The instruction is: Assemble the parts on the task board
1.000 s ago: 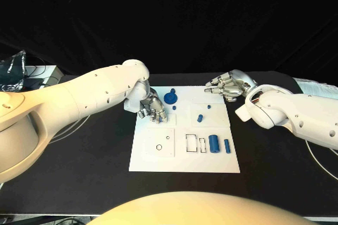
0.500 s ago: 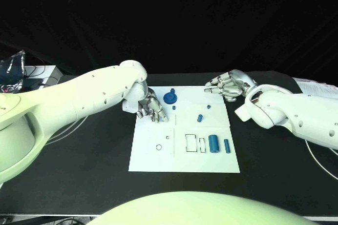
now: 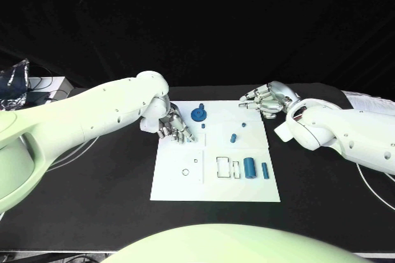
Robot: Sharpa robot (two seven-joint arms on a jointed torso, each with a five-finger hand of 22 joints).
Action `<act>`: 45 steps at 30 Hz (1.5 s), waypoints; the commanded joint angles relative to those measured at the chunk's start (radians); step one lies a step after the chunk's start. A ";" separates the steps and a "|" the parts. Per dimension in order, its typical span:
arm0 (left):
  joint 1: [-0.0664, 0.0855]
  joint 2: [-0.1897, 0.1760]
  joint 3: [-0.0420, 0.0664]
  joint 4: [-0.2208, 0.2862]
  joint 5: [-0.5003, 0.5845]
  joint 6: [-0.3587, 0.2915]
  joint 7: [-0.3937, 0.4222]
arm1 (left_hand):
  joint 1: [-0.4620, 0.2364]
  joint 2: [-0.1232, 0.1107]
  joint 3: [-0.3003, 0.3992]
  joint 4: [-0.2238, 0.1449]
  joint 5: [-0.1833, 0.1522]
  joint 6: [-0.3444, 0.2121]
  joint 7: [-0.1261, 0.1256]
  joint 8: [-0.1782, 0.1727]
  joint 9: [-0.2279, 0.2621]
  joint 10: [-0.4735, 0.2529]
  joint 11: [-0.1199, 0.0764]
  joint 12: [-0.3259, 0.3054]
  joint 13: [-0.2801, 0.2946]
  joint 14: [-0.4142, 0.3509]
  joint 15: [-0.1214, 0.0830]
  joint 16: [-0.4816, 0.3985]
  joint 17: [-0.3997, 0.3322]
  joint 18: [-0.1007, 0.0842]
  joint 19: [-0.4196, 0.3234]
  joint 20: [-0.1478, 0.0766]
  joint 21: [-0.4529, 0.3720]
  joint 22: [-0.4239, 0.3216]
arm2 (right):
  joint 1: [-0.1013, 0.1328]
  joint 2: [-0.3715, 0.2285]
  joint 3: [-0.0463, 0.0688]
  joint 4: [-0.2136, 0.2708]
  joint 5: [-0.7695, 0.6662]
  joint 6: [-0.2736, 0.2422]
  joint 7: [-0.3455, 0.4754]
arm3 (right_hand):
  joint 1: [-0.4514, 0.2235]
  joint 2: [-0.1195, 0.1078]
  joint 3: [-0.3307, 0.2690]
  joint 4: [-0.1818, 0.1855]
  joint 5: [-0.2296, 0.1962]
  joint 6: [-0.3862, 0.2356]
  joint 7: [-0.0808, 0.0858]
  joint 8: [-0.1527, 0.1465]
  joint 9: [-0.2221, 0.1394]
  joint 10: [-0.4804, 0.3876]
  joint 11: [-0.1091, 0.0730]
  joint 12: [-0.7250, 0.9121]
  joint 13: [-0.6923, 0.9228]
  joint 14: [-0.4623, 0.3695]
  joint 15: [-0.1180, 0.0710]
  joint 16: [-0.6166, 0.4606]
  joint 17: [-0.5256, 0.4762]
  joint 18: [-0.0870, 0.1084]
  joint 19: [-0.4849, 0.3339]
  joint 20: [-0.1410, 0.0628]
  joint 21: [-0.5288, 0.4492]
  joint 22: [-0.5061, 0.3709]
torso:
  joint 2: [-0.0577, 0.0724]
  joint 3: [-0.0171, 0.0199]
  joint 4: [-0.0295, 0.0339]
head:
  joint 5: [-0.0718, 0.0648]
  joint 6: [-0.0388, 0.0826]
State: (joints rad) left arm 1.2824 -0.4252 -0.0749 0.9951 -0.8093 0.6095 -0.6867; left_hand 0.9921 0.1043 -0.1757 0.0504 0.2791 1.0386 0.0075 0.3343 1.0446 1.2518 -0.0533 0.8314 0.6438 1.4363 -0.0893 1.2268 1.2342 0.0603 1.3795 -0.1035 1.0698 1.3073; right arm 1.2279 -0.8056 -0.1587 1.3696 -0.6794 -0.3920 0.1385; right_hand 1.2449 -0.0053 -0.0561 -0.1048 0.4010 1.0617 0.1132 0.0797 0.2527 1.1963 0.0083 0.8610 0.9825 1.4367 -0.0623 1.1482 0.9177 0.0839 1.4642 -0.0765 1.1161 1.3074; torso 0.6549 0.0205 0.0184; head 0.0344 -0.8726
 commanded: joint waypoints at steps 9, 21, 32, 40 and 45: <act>-0.002 -0.037 0.014 0.049 0.000 -0.092 0.043 | 0.026 0.005 -0.041 0.015 -0.016 0.009 0.000 0.004 0.002 0.008 0.000 -0.001 0.000 0.007 0.000 0.006 -0.001 -0.009 0.008 0.000 0.004 0.111 | -0.001 -0.001 0.000 0.000 -0.008 0.013 0.010 | 0.011 0.001 0.003 -0.009 0.004 0.001 0.003 -0.004 -0.002 0.000 -0.006 -0.006 -0.002 0.002 -0.007 -0.007 -0.001 0.000 0.077 -0.006 0.000 0.156 | 0.000 0.0004 0.0001 | 0.000 0.000; -0.003 -0.089 0.031 0.126 0.011 -0.184 0.089 | 0.042 -0.004 -0.048 0.022 -0.015 0.000 0.003 0.008 0.004 0.005 0.001 0.001 0.002 0.006 0.000 0.002 -0.007 -0.007 0.009 0.000 -0.001 0.108 | -0.002 -0.003 0.000 0.000 -0.008 0.013 0.011 | 0.011 0.001 0.003 -0.009 0.004 0.001 0.003 -0.004 -0.002 0.000 -0.006 -0.006 -0.002 0.002 -0.007 -0.007 -0.001 0.000 0.077 -0.006 0.000 0.156 | -0.001 -0.0003 0.0004 | 0.001 0.000; -0.014 -0.141 0.046 0.201 -0.033 -0.313 0.119 | 0.092 0.005 -0.033 -0.002 -0.003 -0.008 0.017 -0.020 -0.052 -0.011 0.009 -0.002 -0.003 -0.002 0.004 -0.023 -0.031 0.000 -0.003 0.003 -0.036 0.096 | -0.003 -0.007 0.000 0.001 -0.008 0.011 0.011 | 0.011 0.001 0.003 -0.009 0.004 0.001 0.003 -0.004 -0.002 0.000 -0.006 -0.006 -0.002 0.002 -0.007 -0.007 -0.001 0.000 0.077 -0.006 0.000 0.156 | 0.000 0.0002 -0.0003 | 0.002 0.000; -0.041 -0.219 0.065 0.327 -0.087 -0.524 0.185 | 0.185 -0.008 0.009 -0.027 0.004 -0.063 0.057 -0.072 -0.290 -0.073 0.037 -0.047 -0.059 -0.063 0.020 -0.199 -0.185 0.027 -0.069 0.018 -0.254 0.002 | -0.003 -0.015 0.000 0.006 -0.008 0.002 0.014 | 0.011 0.001 0.003 -0.011 0.004 0.001 0.003 -0.004 -0.002 0.001 -0.006 -0.006 -0.002 0.002 -0.007 -0.007 0.000 0.000 0.077 -0.006 0.000 0.156 | -0.002 0.0005 0.0009 | -0.002 0.000; -0.071 -0.278 0.067 0.418 -0.095 -0.745 0.242 | 0.250 -0.039 0.029 -0.053 0.003 -0.046 0.055 -0.058 -0.436 -0.068 0.033 -0.060 -0.102 -0.065 0.016 -0.244 -0.232 0.033 -0.064 0.016 -0.317 -0.038 | -0.003 -0.022 0.000 0.008 -0.008 -0.008 0.019 | 0.011 0.001 0.003 -0.011 0.004 0.001 0.003 -0.004 -0.002 0.001 -0.006 -0.006 -0.002 0.002 -0.007 -0.007 -0.001 0.000 0.077 -0.006 0.000 0.156 | -0.003 0.0011 0.0026 | -0.003 0.000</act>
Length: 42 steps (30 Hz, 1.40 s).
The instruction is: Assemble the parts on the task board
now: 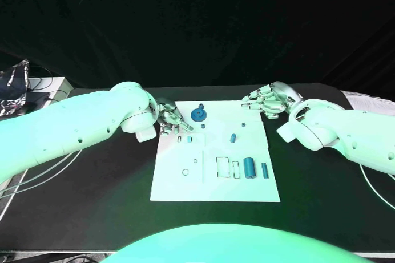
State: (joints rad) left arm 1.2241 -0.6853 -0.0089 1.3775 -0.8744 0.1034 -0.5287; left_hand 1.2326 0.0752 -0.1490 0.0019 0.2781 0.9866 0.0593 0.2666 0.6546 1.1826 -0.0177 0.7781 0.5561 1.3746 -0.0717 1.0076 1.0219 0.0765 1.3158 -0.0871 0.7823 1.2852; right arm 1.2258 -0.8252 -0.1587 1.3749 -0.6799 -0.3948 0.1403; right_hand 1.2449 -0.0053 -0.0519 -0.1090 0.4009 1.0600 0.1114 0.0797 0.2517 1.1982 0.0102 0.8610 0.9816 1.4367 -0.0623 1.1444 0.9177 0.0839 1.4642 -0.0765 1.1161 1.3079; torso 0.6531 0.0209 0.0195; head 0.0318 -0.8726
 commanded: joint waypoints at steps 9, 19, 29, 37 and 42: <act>-0.088 -0.078 0.000 0.137 -0.052 -0.476 0.099 | -0.042 -0.057 -0.038 0.100 0.005 -0.024 0.023 0.070 -0.121 0.009 0.010 -0.005 -0.045 0.010 0.007 -0.028 -0.025 0.031 0.016 0.013 -0.036 -0.024 | -0.001 -0.009 0.000 0.003 -0.008 -0.013 0.020 | 0.011 0.001 -0.002 -0.008 0.006 0.002 0.005 -0.004 -0.002 -0.003 -0.008 -0.009 -0.003 0.001 -0.007 -0.006 -0.003 0.001 0.077 -0.006 -0.004 0.154 | -0.005 0.0013 0.0026 | -0.006 0.000; -0.142 -0.089 -0.002 0.163 -0.098 -0.552 0.040 | -0.042 -0.099 -0.049 0.202 0.002 -0.058 0.006 0.208 -0.127 0.009 0.000 0.033 -0.051 0.019 -0.001 0.039 0.013 0.032 0.031 0.014 0.041 0.025 | -0.002 -0.012 0.000 0.001 -0.008 -0.014 0.019 | 0.013 0.001 -0.001 -0.011 0.008 0.003 0.005 -0.004 -0.002 -0.002 -0.008 -0.010 -0.004 0.002 -0.007 -0.007 -0.003 0.001 0.077 -0.006 -0.004 0.154 | -0.003 0.0018 0.0024 | -0.004 0.000; -0.169 -0.071 -0.006 0.155 -0.121 -0.525 0.000 | -0.038 -0.109 -0.033 0.218 0.004 -0.082 -0.005 0.311 -0.126 0.005 -0.005 0.056 -0.045 0.020 -0.004 0.083 0.033 0.026 0.038 0.010 0.089 0.058 | -0.003 -0.013 0.000 0.001 -0.008 -0.012 0.017 | 0.013 0.001 -0.001 -0.011 0.008 0.003 0.005 -0.004 -0.002 -0.002 -0.008 -0.010 -0.004 0.002 -0.007 -0.007 -0.003 0.001 0.077 -0.006 -0.004 0.154 | -0.001 0.0012 0.0014 | -0.006 0.000; -0.177 -0.056 -0.012 0.151 -0.109 -0.494 -0.001 | -0.024 -0.100 -0.036 0.190 0.008 -0.086 -0.004 0.322 -0.130 0.004 -0.005 0.057 -0.045 0.020 -0.003 0.088 0.035 0.025 0.036 0.010 0.090 0.061 | -0.004 -0.011 0.000 0.001 -0.009 -0.011 0.017 | 0.012 0.002 0.000 -0.014 0.018 0.003 0.005 -0.004 -0.003 -0.002 -0.008 -0.011 -0.004 0.002 -0.007 -0.007 -0.003 0.001 0.077 -0.006 -0.005 0.154 | -0.002 0.0009 0.0016 | -0.007 0.000; -0.180 -0.051 -0.013 0.150 -0.103 -0.486 0.003 | -0.030 -0.098 -0.040 0.187 0.008 -0.087 -0.003 0.322 -0.134 0.003 -0.004 0.058 -0.046 0.018 -0.003 0.088 0.033 0.025 0.036 0.010 0.090 0.062 | -0.005 -0.012 0.000 0.000 -0.019 -0.010 0.017 | 0.012 0.002 0.000 -0.014 0.022 0.003 0.005 -0.004 -0.003 -0.001 -0.008 -0.010 -0.004 0.002 -0.007 -0.007 -0.003 0.001 0.077 -0.007 -0.005 0.154 | -0.002 0.0008 0.0017 | -0.008 0.000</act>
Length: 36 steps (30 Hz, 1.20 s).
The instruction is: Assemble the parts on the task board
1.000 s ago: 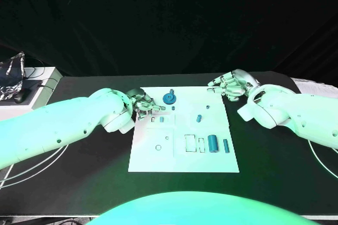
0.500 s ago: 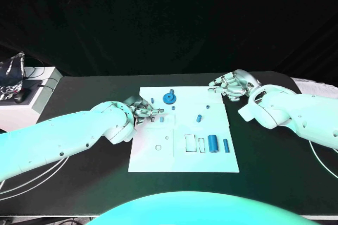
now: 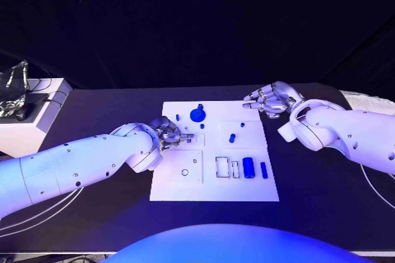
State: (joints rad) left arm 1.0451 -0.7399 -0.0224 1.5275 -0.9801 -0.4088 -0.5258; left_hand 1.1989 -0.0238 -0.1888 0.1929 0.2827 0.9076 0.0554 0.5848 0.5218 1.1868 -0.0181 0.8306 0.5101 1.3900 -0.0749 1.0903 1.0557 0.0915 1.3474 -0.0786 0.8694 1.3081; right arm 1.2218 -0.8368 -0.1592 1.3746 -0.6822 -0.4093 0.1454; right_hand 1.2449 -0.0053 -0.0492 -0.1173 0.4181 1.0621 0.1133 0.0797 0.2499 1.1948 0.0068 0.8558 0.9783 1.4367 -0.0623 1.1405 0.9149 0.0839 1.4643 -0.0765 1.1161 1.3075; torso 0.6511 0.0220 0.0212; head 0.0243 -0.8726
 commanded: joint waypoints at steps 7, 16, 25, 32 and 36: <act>-0.002 0.007 0.000 0.000 0.005 0.046 0.002 | 0.012 0.005 0.000 -0.012 0.003 -0.005 -0.001 0.010 -0.002 -0.001 -0.005 0.006 0.000 0.003 0.000 0.009 0.002 0.009 0.004 0.002 0.003 0.040 | -0.001 0.000 0.000 0.001 -0.021 0.005 0.011 | 0.011 0.002 -0.003 -0.007 0.007 0.002 0.003 -0.004 -0.001 0.003 -0.005 -0.005 0.000 0.002 -0.007 -0.003 0.001 0.000 0.077 -0.007 -0.004 0.155 | 0.000 0.0003 0.0005 | -0.002 0.000; -0.002 0.013 -0.001 -0.005 0.006 0.052 0.003 | 0.030 0.031 0.004 -0.046 0.004 -0.007 -0.003 0.025 -0.001 0.000 -0.007 0.006 0.000 0.003 -0.002 0.012 0.004 0.008 0.004 0.000 0.004 0.043 | -0.001 0.001 0.000 0.001 -0.022 0.006 0.011 | 0.011 0.002 -0.003 -0.007 0.007 0.002 0.003 -0.004 -0.001 0.003 -0.005 -0.005 0.000 0.002 -0.007 -0.003 0.001 0.000 0.077 -0.007 -0.004 0.155 | -0.001 0.0002 0.0003 | -0.003 0.000; -0.002 0.019 -0.001 -0.019 0.010 0.053 0.001 | 0.060 0.060 0.041 -0.083 0.004 -0.005 -0.008 0.029 -0.004 0.001 -0.011 0.007 0.000 0.004 -0.004 0.016 0.008 0.007 0.006 -0.001 0.009 0.047 | -0.001 0.000 0.000 0.002 -0.022 0.006 0.010 | 0.011 0.002 -0.003 -0.007 0.007 0.002 0.003 -0.004 -0.001 0.003 -0.005 -0.005 0.000 0.002 -0.007 -0.003 0.001 0.000 0.077 -0.007 -0.004 0.155 | 0.000 0.0004 0.0002 | -0.005 0.000; -0.002 0.027 -0.001 -0.029 0.013 0.061 -0.003 | 0.064 0.072 0.056 -0.089 0.005 -0.003 -0.010 0.030 -0.006 0.002 -0.012 0.008 0.001 0.006 -0.005 0.021 0.013 0.006 0.008 -0.002 0.015 0.050 | -0.001 0.000 0.000 0.002 -0.022 0.007 0.010 | 0.009 0.003 -0.002 -0.007 0.009 0.003 0.003 -0.004 -0.002 0.003 -0.005 -0.005 0.000 0.002 -0.007 -0.003 0.001 0.000 0.077 -0.007 -0.003 0.155 | -0.001 0.0005 0.0004 | -0.006 0.000; -0.002 0.032 -0.001 -0.034 0.016 0.062 -0.004 | 0.067 0.081 0.072 -0.092 0.005 -0.004 -0.012 0.030 -0.008 0.002 -0.014 0.008 0.001 0.006 -0.006 0.023 0.015 0.005 0.008 -0.003 0.017 0.052 | -0.001 0.000 0.000 0.003 -0.022 0.007 0.010 | 0.009 0.003 -0.002 -0.007 0.009 0.003 0.003 -0.004 -0.002 0.003 -0.005 -0.005 0.000 0.002 -0.007 -0.003 0.001 0.000 0.077 -0.007 -0.003 0.155 | 0.000 0.0002 0.0004 | -0.007 0.000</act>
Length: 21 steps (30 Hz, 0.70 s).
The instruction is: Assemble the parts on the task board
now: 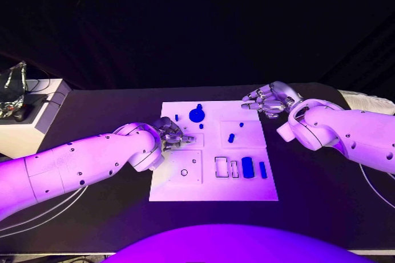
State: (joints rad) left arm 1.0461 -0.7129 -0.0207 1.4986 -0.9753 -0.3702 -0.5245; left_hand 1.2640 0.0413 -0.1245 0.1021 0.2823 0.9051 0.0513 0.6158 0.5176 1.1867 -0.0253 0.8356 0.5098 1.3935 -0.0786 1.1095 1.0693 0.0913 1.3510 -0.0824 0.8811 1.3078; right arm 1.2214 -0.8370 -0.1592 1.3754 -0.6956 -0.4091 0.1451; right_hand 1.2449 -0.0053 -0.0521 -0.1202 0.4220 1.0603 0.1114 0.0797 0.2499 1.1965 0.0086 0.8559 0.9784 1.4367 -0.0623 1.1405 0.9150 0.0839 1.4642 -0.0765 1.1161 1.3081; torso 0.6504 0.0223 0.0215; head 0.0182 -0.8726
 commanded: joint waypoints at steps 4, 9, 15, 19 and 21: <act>-0.003 0.007 -0.003 -0.008 0.018 0.022 -0.005 | 0.018 0.024 0.049 -0.007 0.005 -0.004 -0.008 -0.008 -0.011 0.001 -0.007 0.001 0.001 0.002 -0.003 0.003 0.001 0.004 0.005 0.000 0.007 0.054 | -0.001 0.000 0.000 0.002 -0.009 0.007 0.010 | 0.009 0.003 0.000 -0.004 0.006 0.004 0.004 -0.004 -0.002 0.001 -0.007 -0.005 0.000 0.002 -0.007 -0.003 0.001 0.000 0.077 -0.007 -0.003 0.155 | 0.000 -0.0004 0.0000 | -0.001 0.000; -0.003 0.008 -0.003 -0.008 0.029 0.022 -0.002 | 0.046 0.001 0.242 -0.037 0.007 -0.006 -0.011 -0.028 -0.028 0.000 -0.011 -0.008 -0.002 0.002 -0.006 0.004 0.004 0.002 0.005 -0.003 0.009 0.057 | -0.001 -0.001 0.000 0.002 -0.009 0.009 0.009 | 0.009 0.003 0.000 -0.004 0.006 0.004 0.004 -0.004 -0.002 0.001 -0.007 -0.005 0.000 0.002 -0.007 -0.003 0.001 0.000 0.077 -0.007 -0.003 0.155 | 0.000 -0.0002 0.0005 | -0.001 0.000; -0.003 0.008 -0.003 -0.004 0.043 0.032 0.004 | -0.044 -0.108 0.608 -0.118 0.001 -0.029 -0.011 0.003 -0.003 0.013 -0.008 -0.021 -0.007 0.002 -0.004 0.005 0.008 0.000 0.005 -0.006 0.012 0.063 | -0.001 -0.001 0.000 0.001 -0.009 0.010 0.009 | 0.009 0.003 0.000 -0.004 0.006 0.004 0.004 -0.004 -0.002 0.001 -0.007 -0.005 0.000 0.002 -0.007 -0.003 0.001 0.000 0.077 -0.007 -0.003 0.155 | 0.000 -0.0006 0.0003 | -0.001 0.000; -0.003 0.008 -0.002 -0.002 0.052 0.034 0.007 | -0.078 -0.114 0.666 -0.152 0.002 -0.041 -0.007 0.023 0.014 0.014 -0.011 -0.024 -0.006 0.003 -0.006 0.005 0.008 0.000 0.005 -0.006 0.012 0.066 | -0.001 -0.001 0.000 0.001 -0.009 0.011 0.009 | 0.009 0.003 0.000 -0.004 0.006 0.004 0.004 -0.004 -0.002 0.001 -0.007 -0.005 0.000 0.002 -0.007 -0.003 0.001 0.000 0.077 -0.007 -0.003 0.155 | 0.000 -0.0004 -0.0001 | 0.000 0.000; -0.003 0.007 -0.002 -0.001 0.057 0.032 0.010 | -0.091 -0.118 0.688 -0.166 0.002 -0.042 -0.005 0.028 0.017 0.014 -0.011 -0.026 -0.006 0.003 -0.006 0.005 0.008 0.000 0.005 -0.007 0.013 0.067 | -0.001 -0.001 0.000 0.001 -0.009 0.011 0.009 | 0.009 0.003 0.000 -0.004 0.006 0.004 0.004 -0.004 -0.002 0.001 -0.007 -0.005 0.000 0.002 -0.007 -0.003 0.001 0.000 0.077 -0.007 -0.003 0.155 | 0.000 -0.0004 -0.0001 | -0.001 0.000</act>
State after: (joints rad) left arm 1.0489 -0.7105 -0.0187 1.4953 -0.9458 -0.3644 -0.5192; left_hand 1.1761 -0.0773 0.3649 0.1308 0.2866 0.8698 0.0431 0.6375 0.5362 1.1941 -0.0356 0.8161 0.5040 1.3935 -0.0786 1.1095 1.0764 0.0911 1.3546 -0.0860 0.8879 1.3077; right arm 1.2209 -0.8375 -0.1592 1.3750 -0.6963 -0.4085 0.1447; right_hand 1.2449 -0.0053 -0.0521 -0.1201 0.4219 1.0601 0.1112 0.0797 0.2494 1.1981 0.0102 0.8559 0.9785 1.4366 -0.0623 1.1405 0.9151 0.0839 1.4643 -0.0765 1.1161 1.3079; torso 0.6502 0.0220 0.0217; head 0.0172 -0.8726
